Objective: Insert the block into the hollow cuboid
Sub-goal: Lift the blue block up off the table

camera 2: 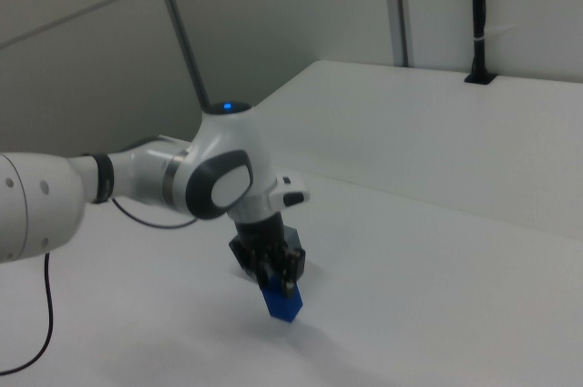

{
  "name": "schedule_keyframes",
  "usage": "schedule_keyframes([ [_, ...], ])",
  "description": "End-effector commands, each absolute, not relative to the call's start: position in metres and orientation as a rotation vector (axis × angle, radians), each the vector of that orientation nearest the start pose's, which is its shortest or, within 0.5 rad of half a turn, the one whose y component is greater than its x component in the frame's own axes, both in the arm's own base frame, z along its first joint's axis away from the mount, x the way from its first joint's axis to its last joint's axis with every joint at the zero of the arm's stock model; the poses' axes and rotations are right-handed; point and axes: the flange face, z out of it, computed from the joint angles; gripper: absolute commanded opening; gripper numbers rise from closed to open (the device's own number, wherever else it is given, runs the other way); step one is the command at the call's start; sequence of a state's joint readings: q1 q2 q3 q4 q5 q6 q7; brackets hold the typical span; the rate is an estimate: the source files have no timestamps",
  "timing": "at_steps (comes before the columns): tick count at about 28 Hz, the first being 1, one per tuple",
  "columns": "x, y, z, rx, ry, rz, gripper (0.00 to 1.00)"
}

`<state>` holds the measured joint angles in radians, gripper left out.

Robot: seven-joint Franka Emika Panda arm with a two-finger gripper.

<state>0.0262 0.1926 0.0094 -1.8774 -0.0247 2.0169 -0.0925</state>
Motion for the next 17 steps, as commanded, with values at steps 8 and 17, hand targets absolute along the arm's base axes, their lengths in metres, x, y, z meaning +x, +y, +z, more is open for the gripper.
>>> schedule_keyframes([
  [8,0.646,0.024,0.479,-3.052,0.090,-0.107,0.00],
  [17,0.669,0.042,0.493,-3.031,0.210,-0.174,0.00],
])
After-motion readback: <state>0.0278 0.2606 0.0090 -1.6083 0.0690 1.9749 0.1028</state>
